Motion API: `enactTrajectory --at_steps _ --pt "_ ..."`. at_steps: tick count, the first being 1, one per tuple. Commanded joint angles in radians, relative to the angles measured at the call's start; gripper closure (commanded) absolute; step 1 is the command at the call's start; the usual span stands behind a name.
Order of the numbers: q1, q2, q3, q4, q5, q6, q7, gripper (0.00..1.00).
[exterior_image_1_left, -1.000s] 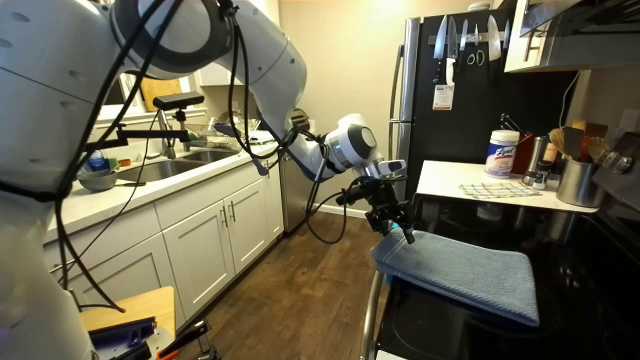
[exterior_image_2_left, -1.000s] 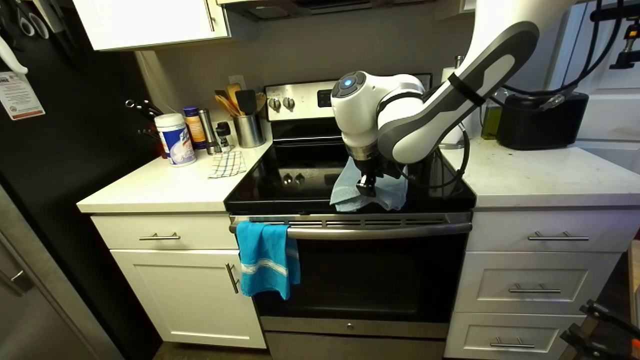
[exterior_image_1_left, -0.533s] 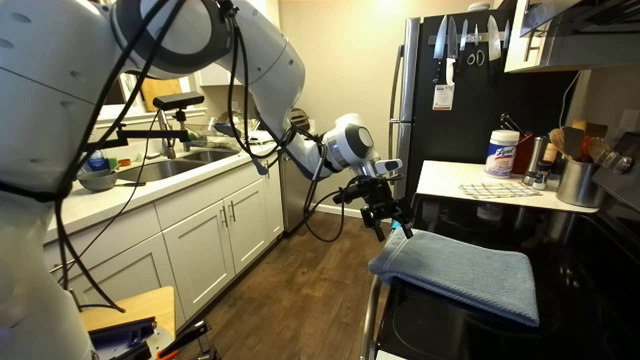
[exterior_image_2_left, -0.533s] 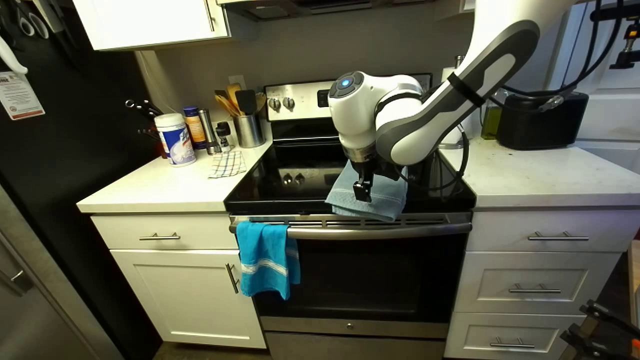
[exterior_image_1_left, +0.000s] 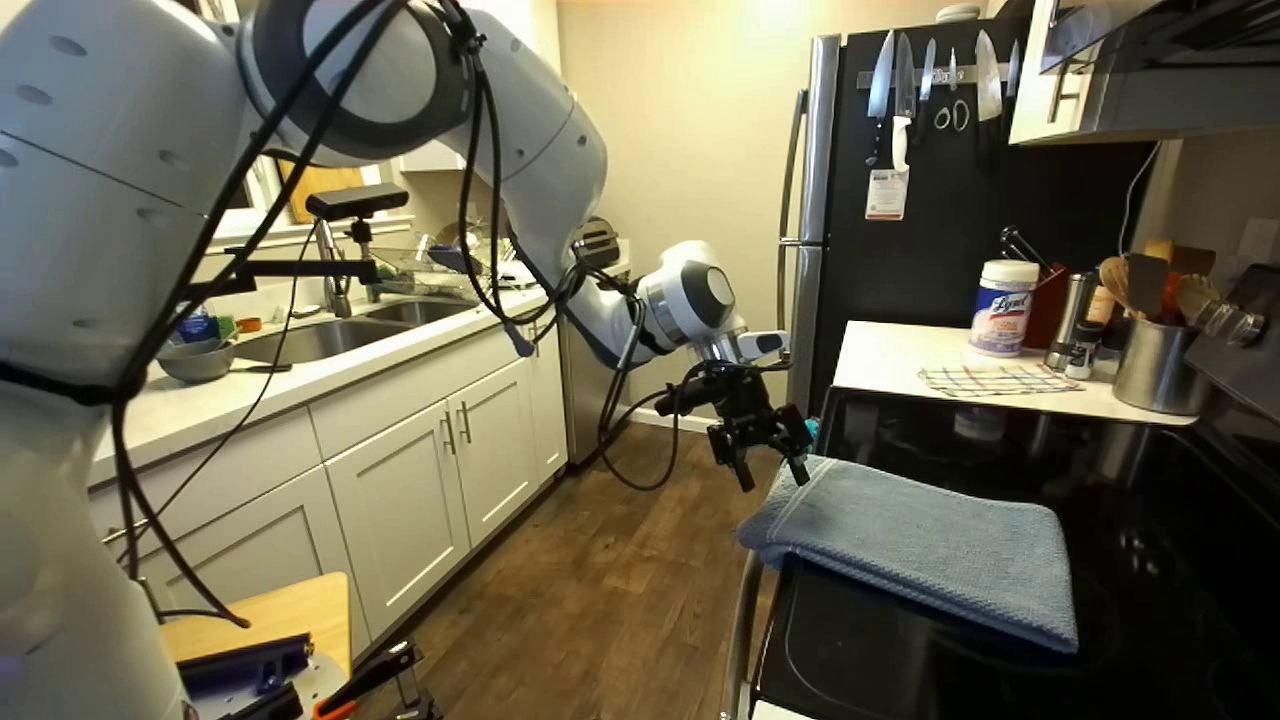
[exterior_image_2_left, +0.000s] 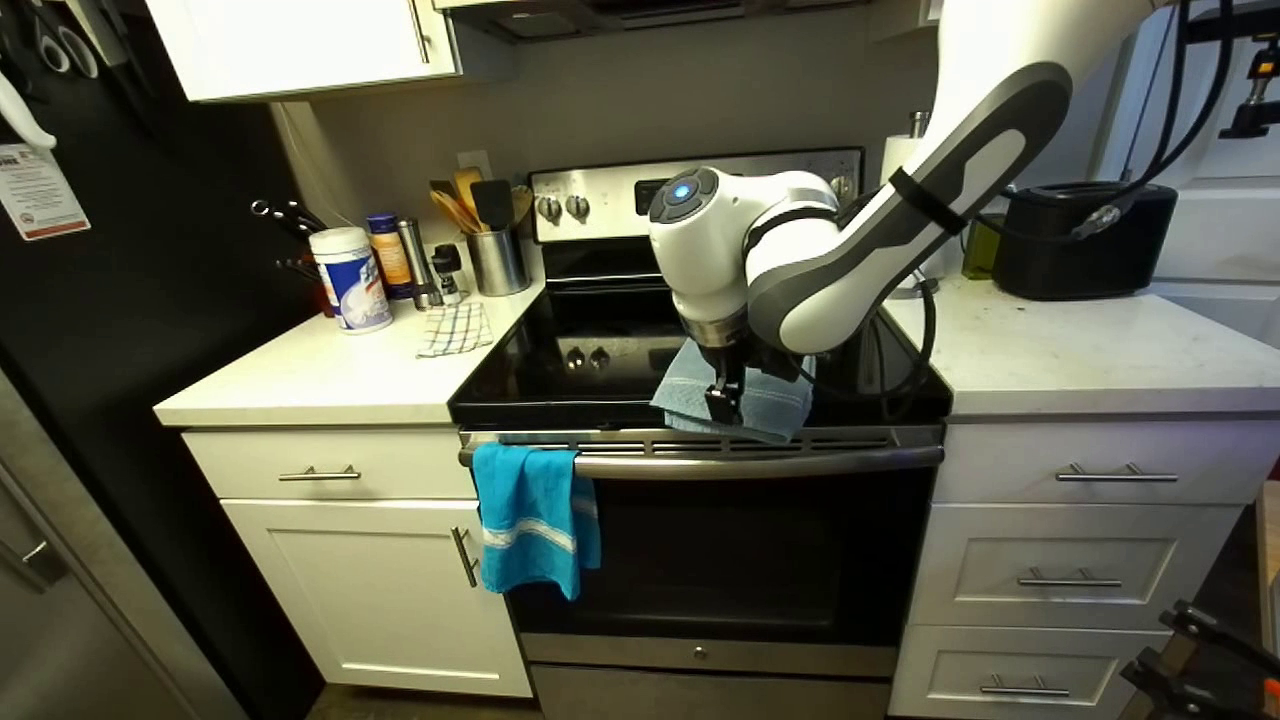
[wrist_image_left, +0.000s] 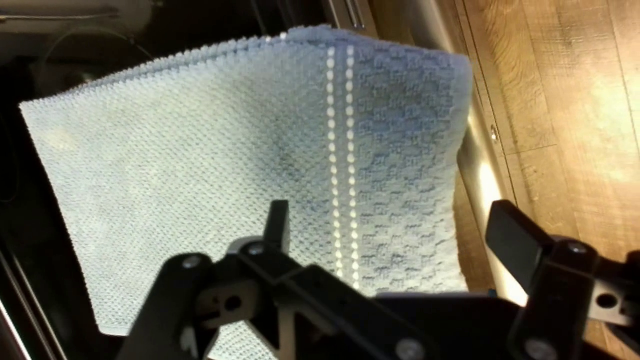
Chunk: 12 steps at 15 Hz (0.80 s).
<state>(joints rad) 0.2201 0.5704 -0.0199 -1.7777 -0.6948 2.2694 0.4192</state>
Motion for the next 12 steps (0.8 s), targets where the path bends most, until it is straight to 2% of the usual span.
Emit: enactTrajectory --at_steps 1,3,6,12 --pt "0.055 0.001 -0.042 0.001 -0.051 -0.053 0.039 0.00" --pt "0.090 -0.003 -0.071 0.003 -0.127 -0.090 0.098 0.00" --pt "0.115 0.001 -0.077 0.014 -0.224 -0.164 0.170 0.00" --pt "0.104 0.013 -0.028 0.028 -0.259 -0.262 0.218 0.00"
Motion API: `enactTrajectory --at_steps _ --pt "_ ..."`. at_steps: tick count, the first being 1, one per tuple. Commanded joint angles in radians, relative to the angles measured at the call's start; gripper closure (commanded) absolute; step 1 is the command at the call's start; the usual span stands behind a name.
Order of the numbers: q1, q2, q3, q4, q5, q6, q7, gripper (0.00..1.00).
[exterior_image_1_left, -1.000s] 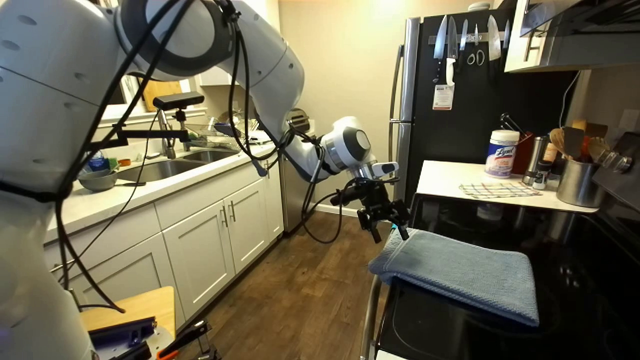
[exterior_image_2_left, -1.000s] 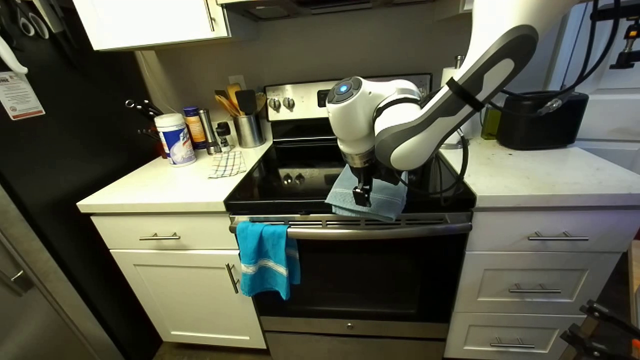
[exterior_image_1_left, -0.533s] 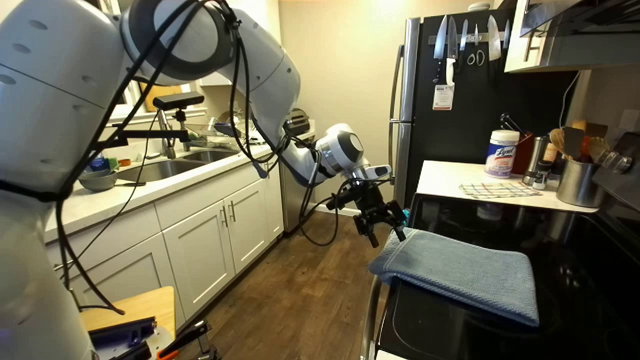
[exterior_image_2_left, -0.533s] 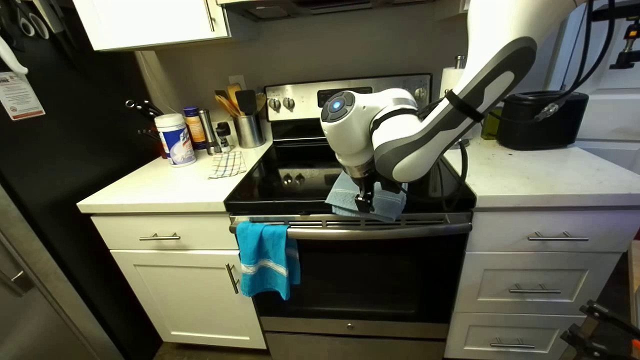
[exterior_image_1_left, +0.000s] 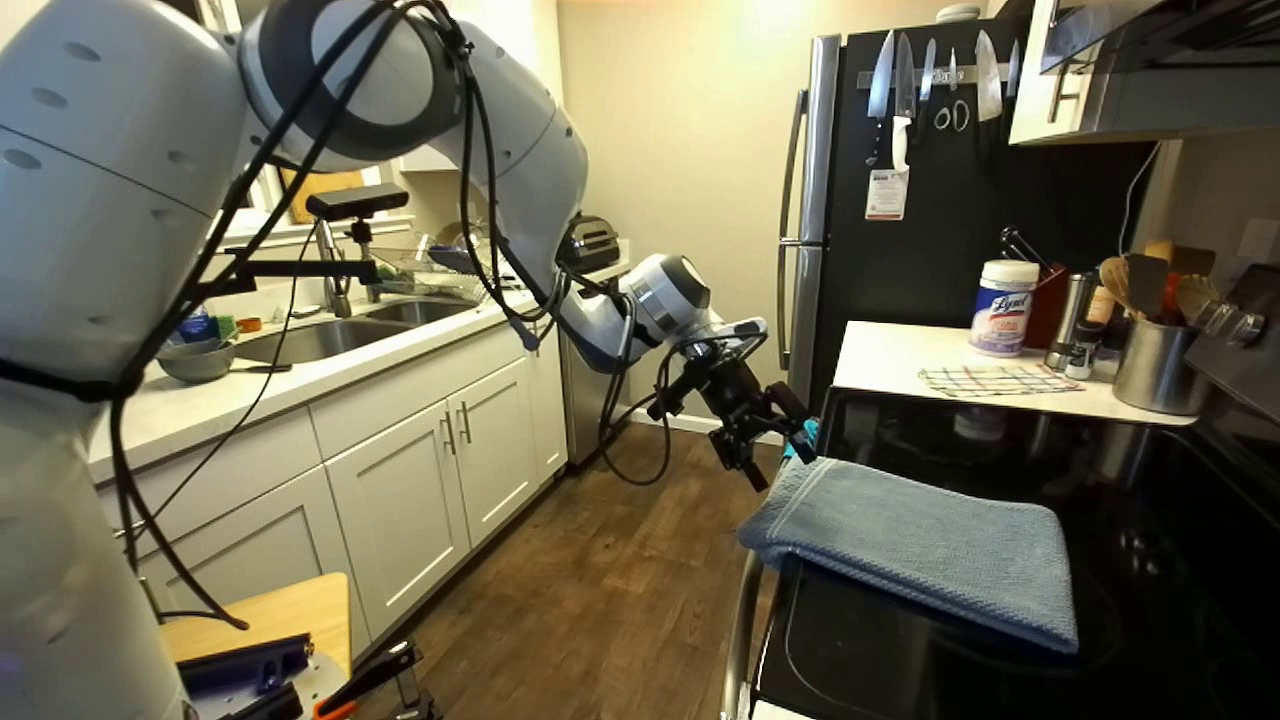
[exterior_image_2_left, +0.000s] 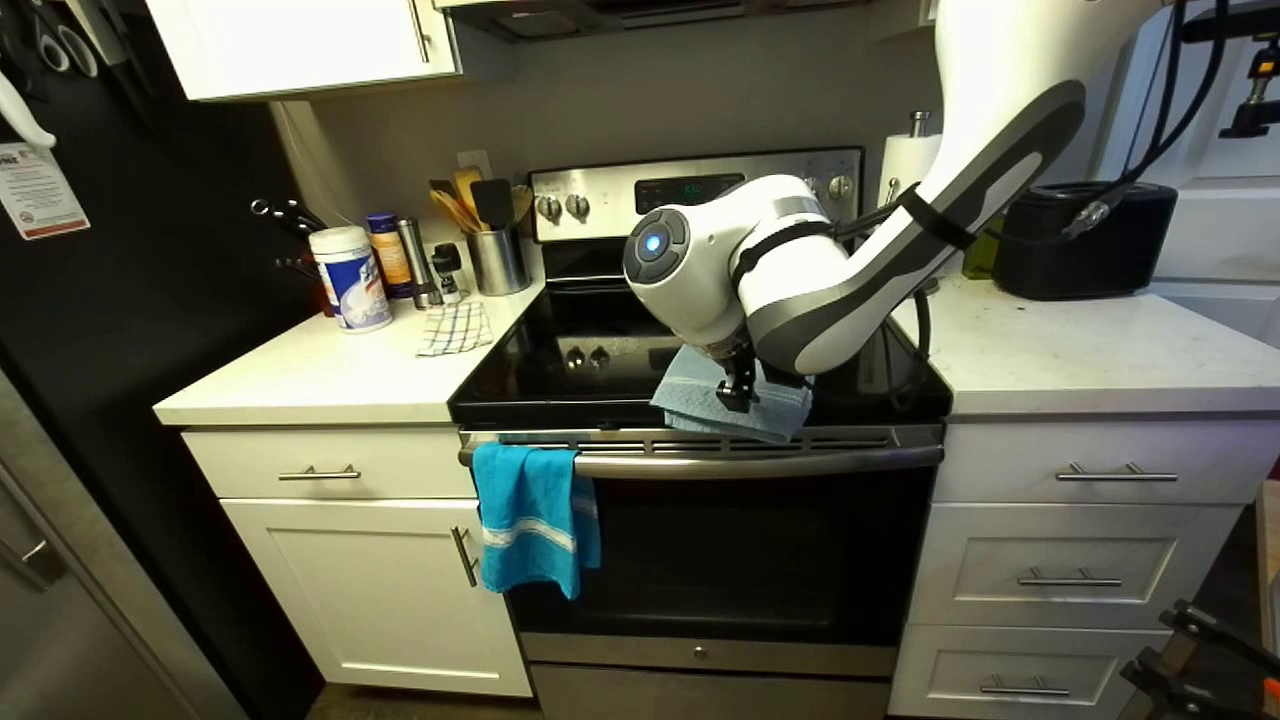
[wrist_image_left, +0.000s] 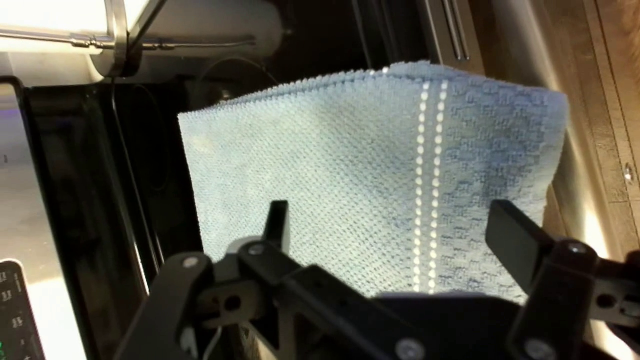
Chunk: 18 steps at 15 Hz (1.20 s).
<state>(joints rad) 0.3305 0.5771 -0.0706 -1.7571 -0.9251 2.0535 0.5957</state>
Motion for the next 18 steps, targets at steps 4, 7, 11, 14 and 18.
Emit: enactTrajectory --at_steps 4,7,11,14,18 --pt "0.009 0.037 0.031 0.026 -0.046 -0.103 0.104 0.00" --pt "0.018 0.073 0.042 0.049 -0.078 -0.159 0.158 0.00" --pt "0.025 0.135 0.063 0.102 -0.075 -0.225 0.186 0.00" --pt "0.030 0.169 0.076 0.140 -0.068 -0.252 0.191 0.00" --pt "0.040 0.208 0.077 0.186 -0.076 -0.282 0.186 0.00"
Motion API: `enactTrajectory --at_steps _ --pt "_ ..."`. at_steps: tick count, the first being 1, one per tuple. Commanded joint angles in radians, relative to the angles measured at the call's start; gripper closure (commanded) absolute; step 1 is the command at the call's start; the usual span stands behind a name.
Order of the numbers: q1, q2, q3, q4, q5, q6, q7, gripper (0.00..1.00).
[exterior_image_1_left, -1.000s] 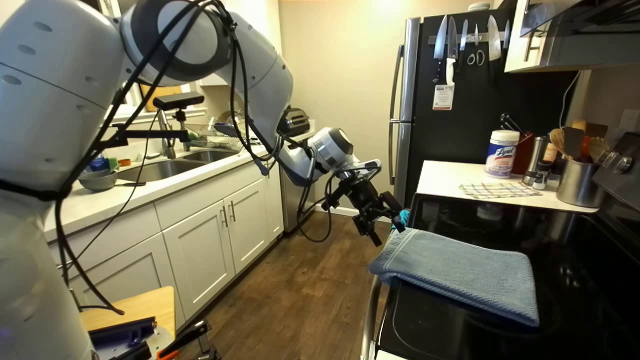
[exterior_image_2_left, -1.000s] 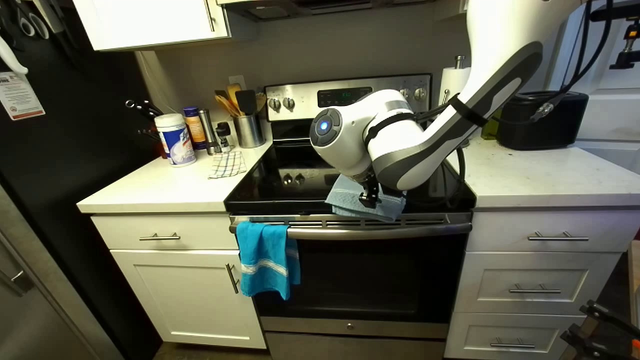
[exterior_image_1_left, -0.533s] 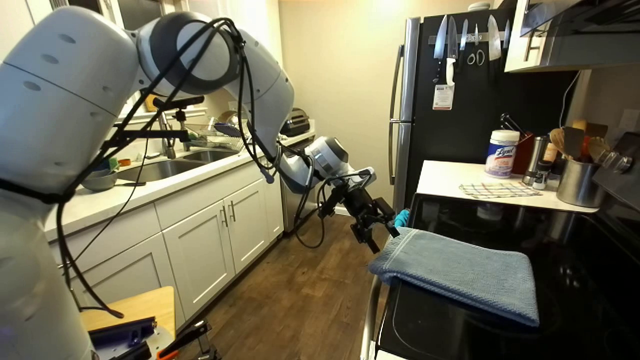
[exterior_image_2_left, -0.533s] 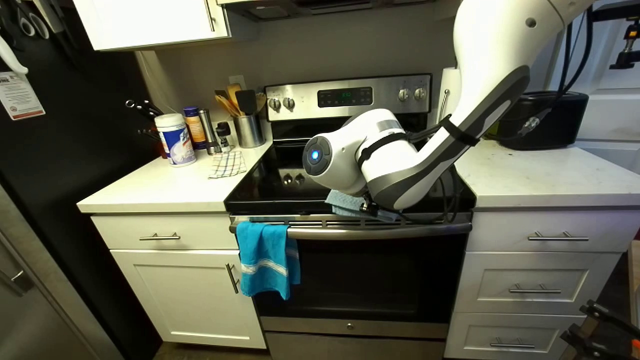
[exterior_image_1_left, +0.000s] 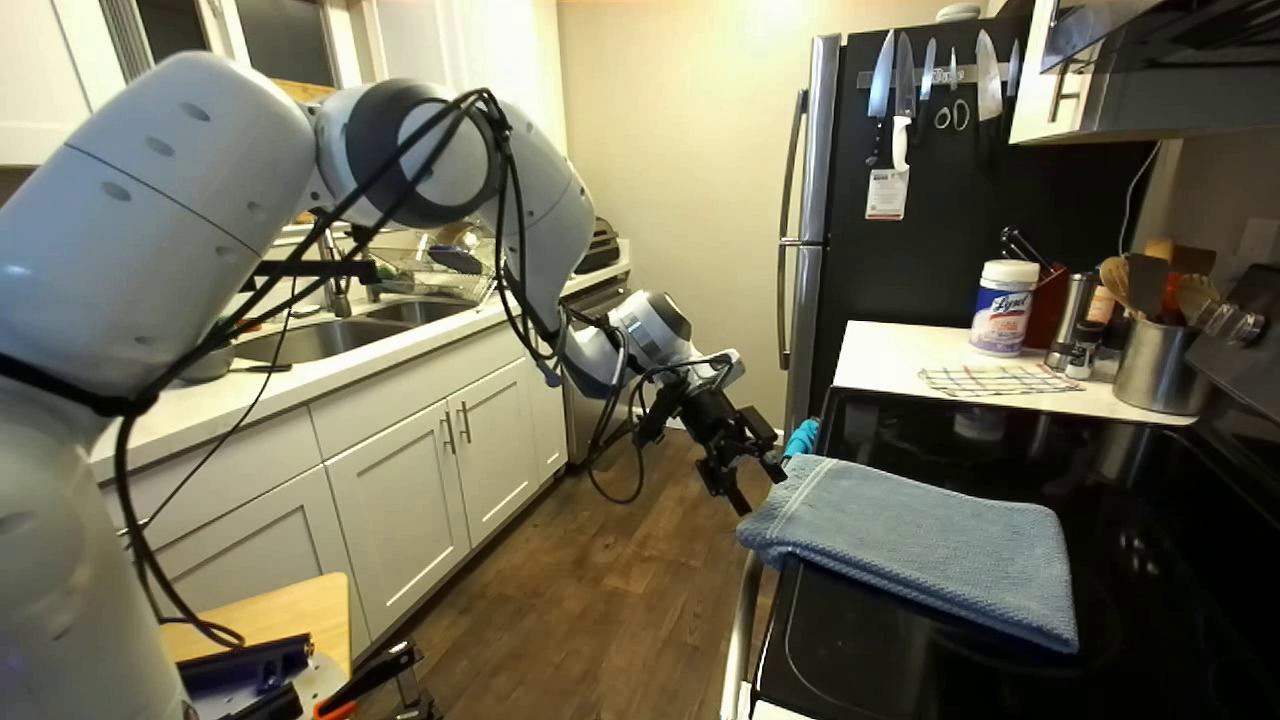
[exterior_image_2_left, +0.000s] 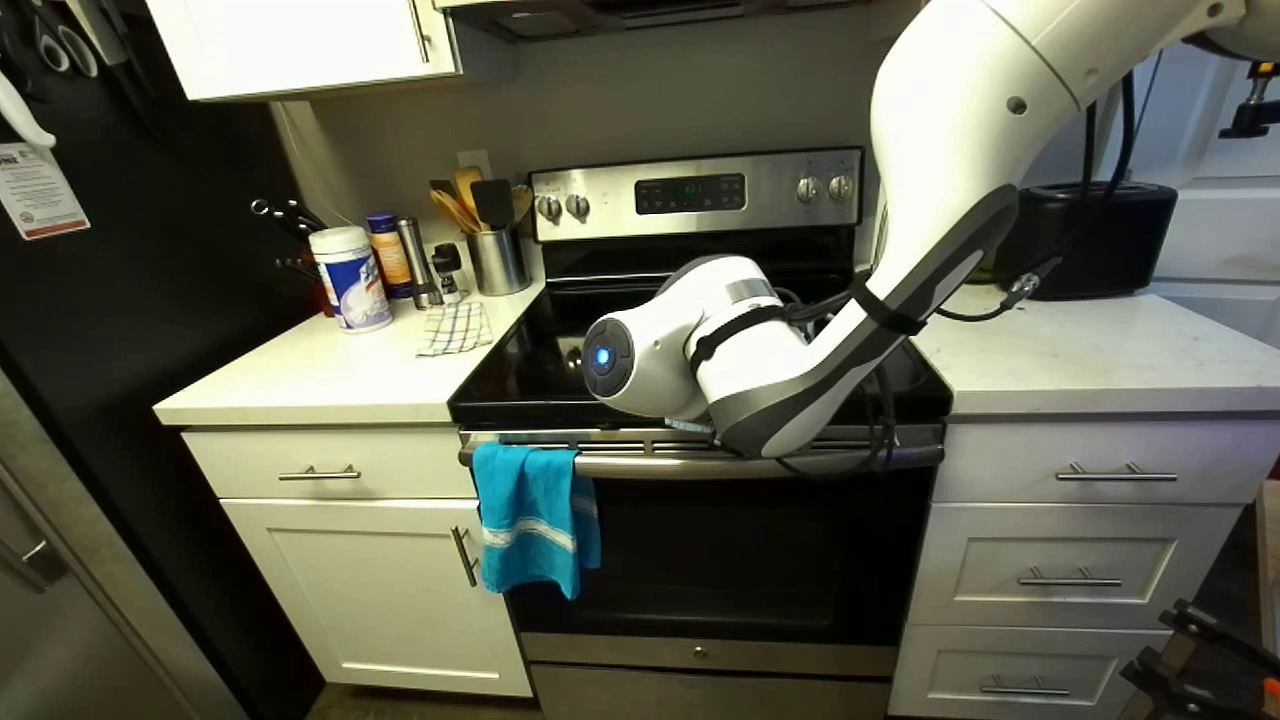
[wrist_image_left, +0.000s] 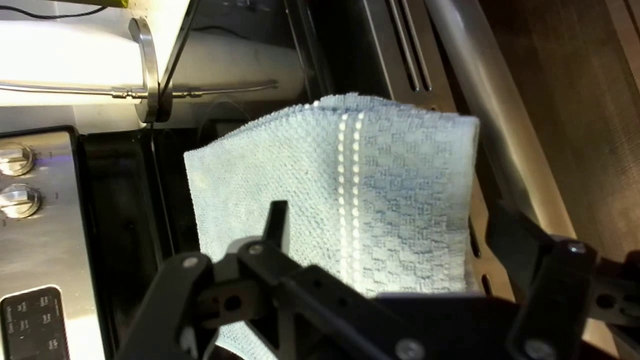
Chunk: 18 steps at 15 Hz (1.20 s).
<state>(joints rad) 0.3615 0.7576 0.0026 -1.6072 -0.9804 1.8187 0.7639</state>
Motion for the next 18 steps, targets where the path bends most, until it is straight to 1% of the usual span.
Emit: enactTrajectory --at_steps 1,5,9,18 --pt "0.012 0.036 0.002 0.047 -0.023 -0.057 0.016 0.00" --pt "0.021 0.075 -0.004 0.091 -0.043 -0.097 0.013 0.00" --pt "0.016 0.114 -0.008 0.133 -0.061 -0.129 0.003 0.00" --pt "0.011 0.177 -0.022 0.202 -0.077 -0.164 -0.004 0.00"
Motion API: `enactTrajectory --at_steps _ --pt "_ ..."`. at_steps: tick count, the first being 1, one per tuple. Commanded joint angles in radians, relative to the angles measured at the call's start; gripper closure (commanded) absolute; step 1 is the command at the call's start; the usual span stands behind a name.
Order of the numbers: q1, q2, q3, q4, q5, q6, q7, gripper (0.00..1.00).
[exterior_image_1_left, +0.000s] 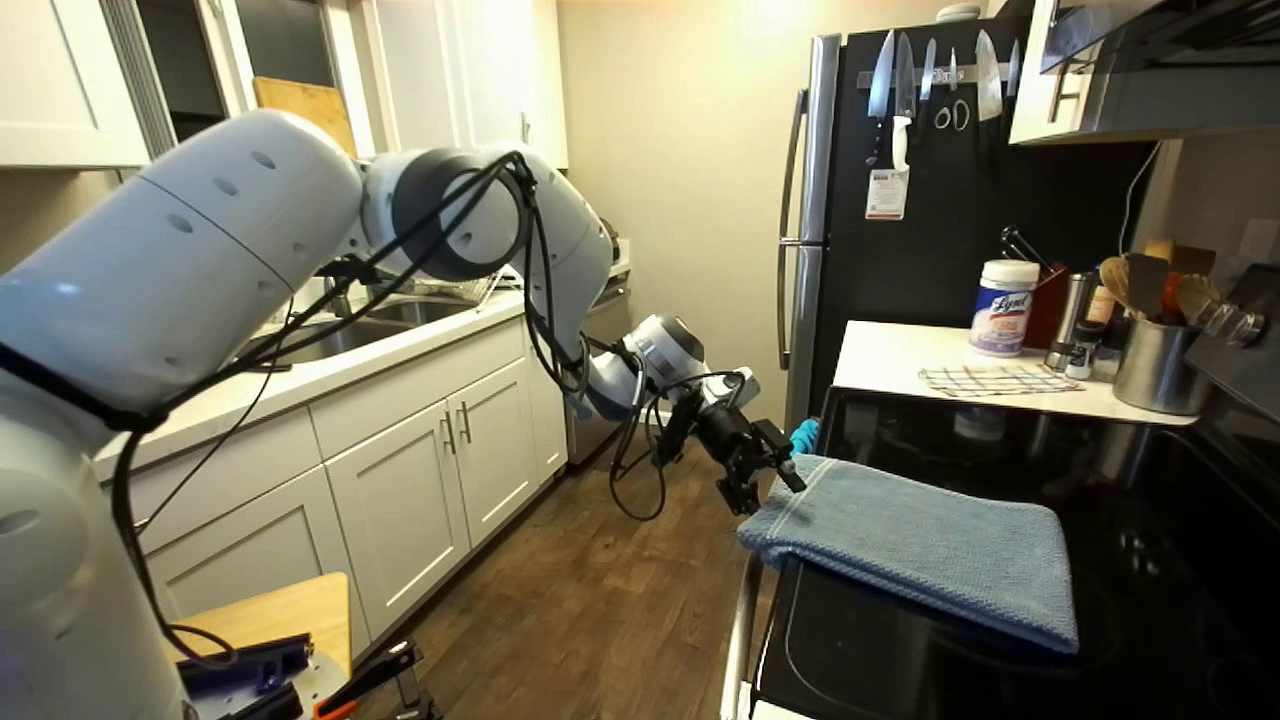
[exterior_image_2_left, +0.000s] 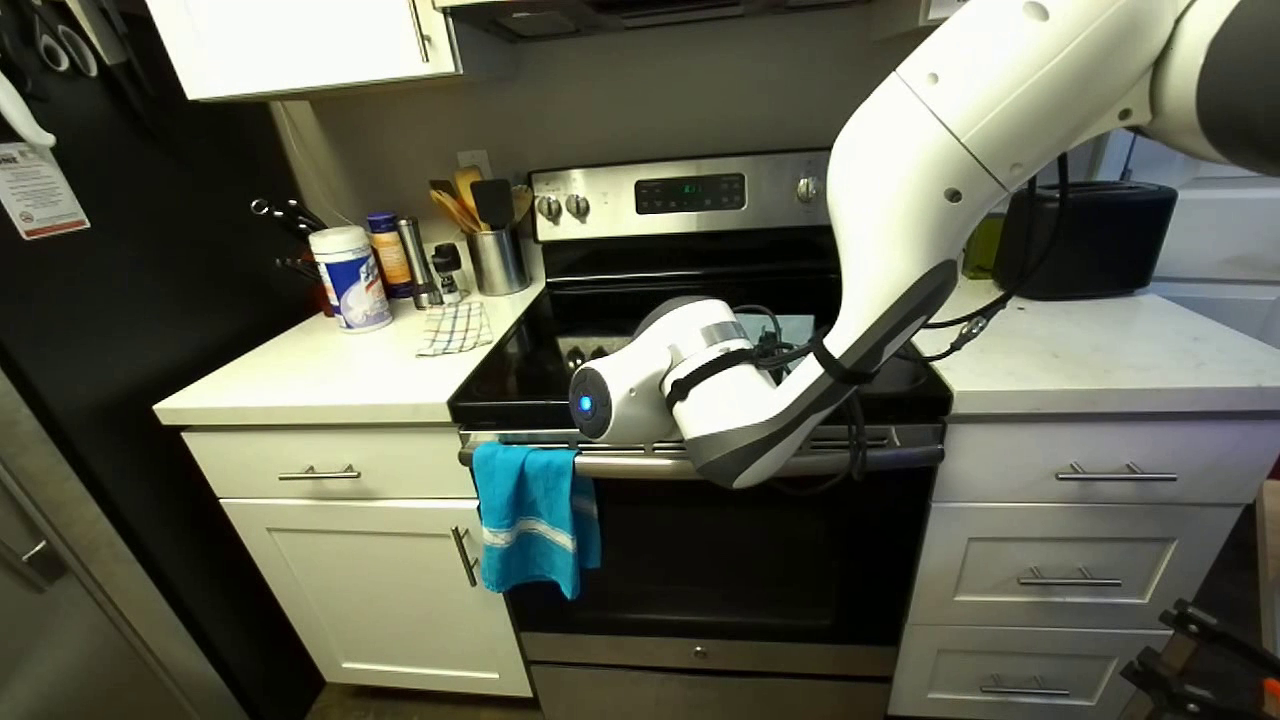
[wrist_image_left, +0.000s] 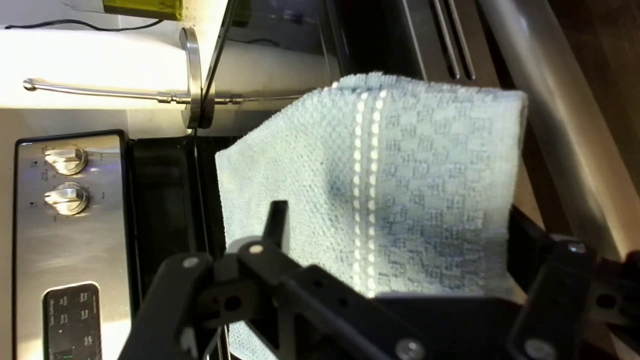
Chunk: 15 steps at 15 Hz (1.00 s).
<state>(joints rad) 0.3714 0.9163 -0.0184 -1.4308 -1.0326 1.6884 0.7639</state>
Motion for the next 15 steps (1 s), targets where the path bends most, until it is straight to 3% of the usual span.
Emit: enactTrajectory --at_steps 1,15 --pt "0.002 0.022 -0.003 0.030 -0.025 -0.036 -0.003 0.00" --pt "0.008 -0.090 0.009 -0.022 -0.028 -0.019 0.028 0.00"
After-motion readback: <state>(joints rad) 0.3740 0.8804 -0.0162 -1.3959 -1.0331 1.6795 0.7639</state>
